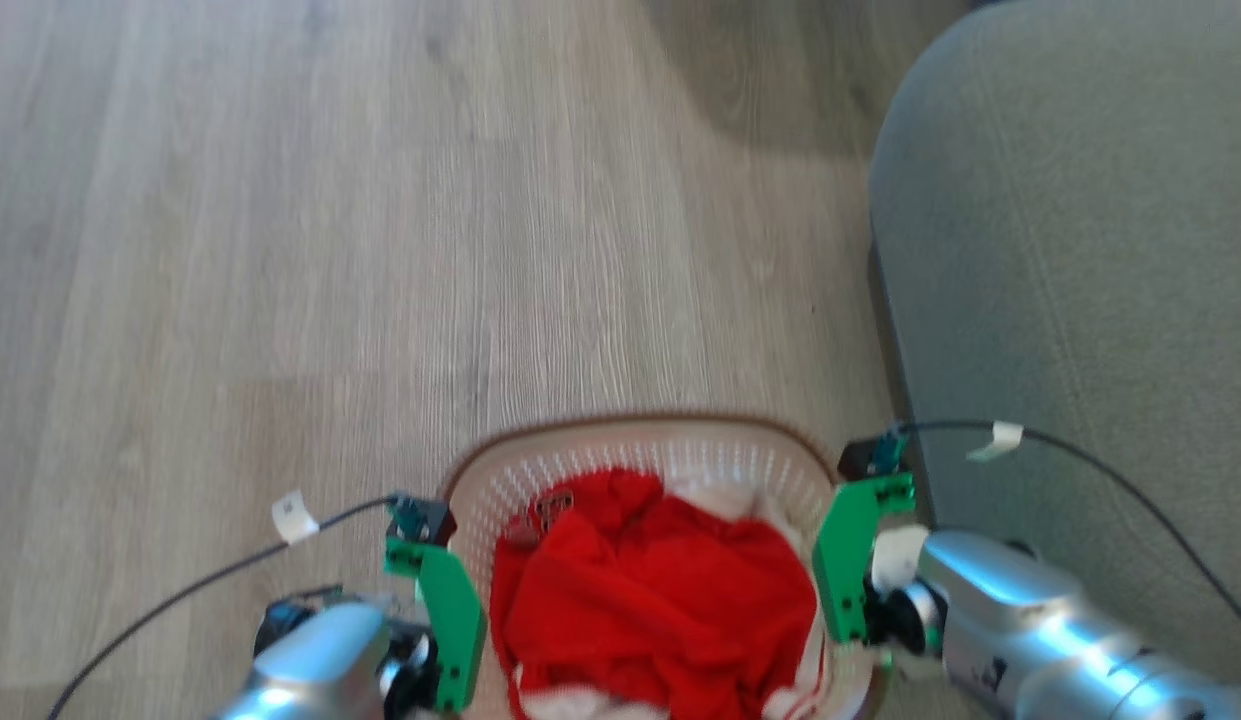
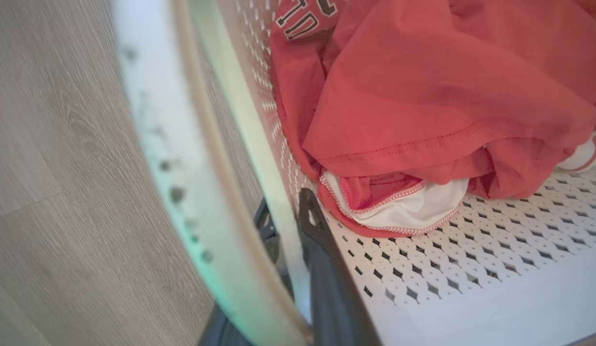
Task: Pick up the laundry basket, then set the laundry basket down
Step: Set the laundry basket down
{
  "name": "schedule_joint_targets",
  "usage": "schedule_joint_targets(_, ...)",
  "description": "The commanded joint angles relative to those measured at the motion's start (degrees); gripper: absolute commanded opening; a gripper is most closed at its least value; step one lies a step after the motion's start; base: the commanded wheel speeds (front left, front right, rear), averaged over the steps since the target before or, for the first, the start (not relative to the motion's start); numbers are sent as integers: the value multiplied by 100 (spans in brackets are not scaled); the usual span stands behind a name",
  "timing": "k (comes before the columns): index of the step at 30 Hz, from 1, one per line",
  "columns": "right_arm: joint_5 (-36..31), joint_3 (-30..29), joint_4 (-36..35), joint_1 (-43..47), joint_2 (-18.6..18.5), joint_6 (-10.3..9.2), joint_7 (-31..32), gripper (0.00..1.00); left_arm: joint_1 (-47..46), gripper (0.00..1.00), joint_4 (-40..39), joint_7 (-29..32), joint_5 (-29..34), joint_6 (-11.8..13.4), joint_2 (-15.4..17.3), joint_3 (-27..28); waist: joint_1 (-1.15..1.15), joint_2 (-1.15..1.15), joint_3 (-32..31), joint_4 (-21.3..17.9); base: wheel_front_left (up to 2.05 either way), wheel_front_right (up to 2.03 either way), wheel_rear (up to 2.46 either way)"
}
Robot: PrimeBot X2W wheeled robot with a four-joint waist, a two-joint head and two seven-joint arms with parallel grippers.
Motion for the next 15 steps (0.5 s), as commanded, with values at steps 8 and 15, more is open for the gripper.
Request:
schedule_joint_targets(8,-199,83,-167,-627,71,145,-737,0,-925,0,212,-479,377,11,-243,15,-1,0,1167,-20,0,0,0)
schedule_joint_targets(15,-126,-77,68,-906,86,145,-1384,0,-1340,0,360,-875,583,175,-341,15,-1,0,1859,-76,0,0,0)
